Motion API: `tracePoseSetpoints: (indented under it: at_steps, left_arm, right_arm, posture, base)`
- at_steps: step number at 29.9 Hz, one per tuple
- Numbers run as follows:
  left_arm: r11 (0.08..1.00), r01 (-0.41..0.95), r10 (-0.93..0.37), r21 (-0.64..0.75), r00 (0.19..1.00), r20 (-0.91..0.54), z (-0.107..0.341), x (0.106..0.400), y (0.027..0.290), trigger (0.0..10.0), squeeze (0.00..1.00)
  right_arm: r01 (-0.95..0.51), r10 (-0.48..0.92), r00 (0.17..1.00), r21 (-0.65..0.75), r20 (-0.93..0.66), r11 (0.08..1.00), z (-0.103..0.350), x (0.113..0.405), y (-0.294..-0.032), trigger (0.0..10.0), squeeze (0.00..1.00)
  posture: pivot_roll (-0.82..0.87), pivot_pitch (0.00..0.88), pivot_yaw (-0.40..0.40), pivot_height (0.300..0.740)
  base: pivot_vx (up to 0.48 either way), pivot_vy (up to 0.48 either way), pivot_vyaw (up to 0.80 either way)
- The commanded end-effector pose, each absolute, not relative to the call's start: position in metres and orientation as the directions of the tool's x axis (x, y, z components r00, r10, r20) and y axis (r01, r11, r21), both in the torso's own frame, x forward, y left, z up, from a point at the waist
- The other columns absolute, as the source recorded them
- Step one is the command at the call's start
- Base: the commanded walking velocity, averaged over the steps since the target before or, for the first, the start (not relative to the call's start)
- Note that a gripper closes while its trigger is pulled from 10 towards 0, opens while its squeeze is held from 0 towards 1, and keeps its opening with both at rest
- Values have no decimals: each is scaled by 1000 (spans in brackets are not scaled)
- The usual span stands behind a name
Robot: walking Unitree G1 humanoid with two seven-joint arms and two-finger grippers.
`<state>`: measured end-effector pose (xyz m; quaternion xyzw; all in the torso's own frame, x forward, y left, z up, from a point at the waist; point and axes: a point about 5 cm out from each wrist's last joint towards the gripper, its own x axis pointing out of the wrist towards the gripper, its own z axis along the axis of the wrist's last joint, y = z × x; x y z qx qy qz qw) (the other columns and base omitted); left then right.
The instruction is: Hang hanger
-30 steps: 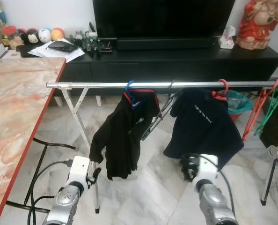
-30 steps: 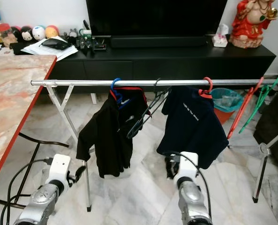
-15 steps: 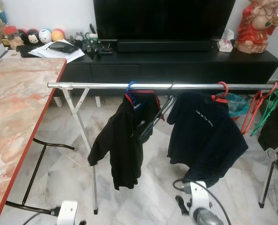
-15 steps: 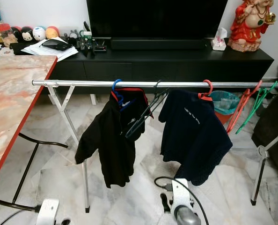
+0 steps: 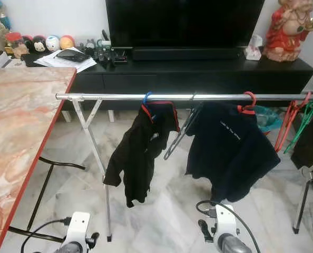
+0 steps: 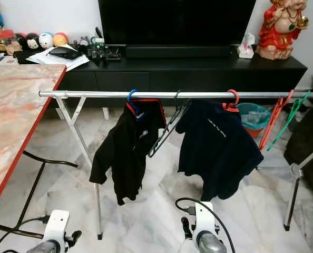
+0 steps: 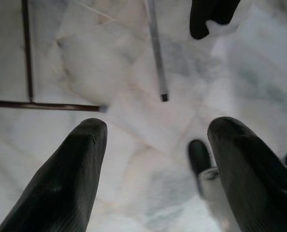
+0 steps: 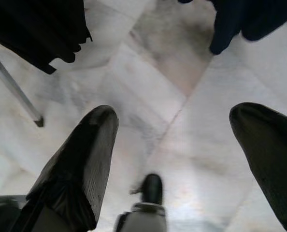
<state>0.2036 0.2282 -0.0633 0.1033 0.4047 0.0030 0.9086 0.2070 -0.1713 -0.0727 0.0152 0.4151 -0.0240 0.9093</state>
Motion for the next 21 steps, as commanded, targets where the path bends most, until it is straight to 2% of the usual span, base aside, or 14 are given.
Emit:
tracePoseSetpoints:
  at_steps: [1,7,11,17,21]
  left_arm:
    - [973,105,88,206,658,-748,-63,202,233,10000,0]
    - [956,160,83,247,660,-747,-56,207,248,10000,0]
    - [950,171,87,261,659,-747,-53,207,256,10000,0]
    - [949,175,83,261,661,-746,-54,207,254,10000,0]
    - [964,145,71,223,668,-741,-58,208,238,10000,0]
  right_arm:
    - [70,-28,656,23,-754,997,-72,209,-166,10000,0]
    - [124,-27,633,67,-774,990,-78,200,-151,10000,0]
    - [145,-20,618,88,-786,985,-81,194,-143,10000,0]
    - [138,-19,609,83,-793,987,-83,190,-142,10000,0]
    - [92,-21,616,45,-788,995,-82,191,-154,10000,0]
  posture:
    - [53,0,67,740]
    - [87,0,151,740]
    - [96,0,169,740]
    - [90,0,145,740]
    - [77,0,71,740]
  base:
    - [0,0,0]
    - [0,0,0]
    - [0,0,0]
    - [0,0,0]
    - [0,0,0]
